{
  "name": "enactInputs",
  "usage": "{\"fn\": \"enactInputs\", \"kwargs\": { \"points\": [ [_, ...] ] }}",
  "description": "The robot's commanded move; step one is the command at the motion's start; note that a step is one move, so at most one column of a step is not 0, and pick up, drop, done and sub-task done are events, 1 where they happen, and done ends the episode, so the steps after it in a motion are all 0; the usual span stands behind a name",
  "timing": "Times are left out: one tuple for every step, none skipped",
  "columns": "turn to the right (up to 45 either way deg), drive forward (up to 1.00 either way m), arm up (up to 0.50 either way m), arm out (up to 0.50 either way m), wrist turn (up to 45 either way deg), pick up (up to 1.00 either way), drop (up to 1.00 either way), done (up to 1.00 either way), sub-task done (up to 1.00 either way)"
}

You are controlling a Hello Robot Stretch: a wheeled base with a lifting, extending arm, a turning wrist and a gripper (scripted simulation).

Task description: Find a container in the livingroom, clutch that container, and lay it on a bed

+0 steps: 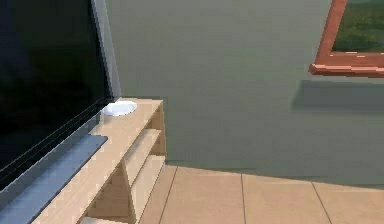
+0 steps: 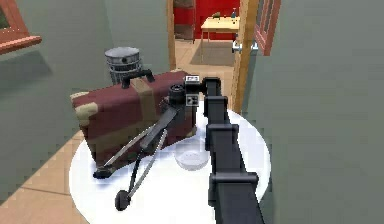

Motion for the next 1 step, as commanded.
{"fn": "enactInputs", "kwargs": {
  "points": [
    [0.0, 0.0, 0.0, 0.0, 45.0, 0.0, 0.0, 0.0, 0.0]
  ]
}}
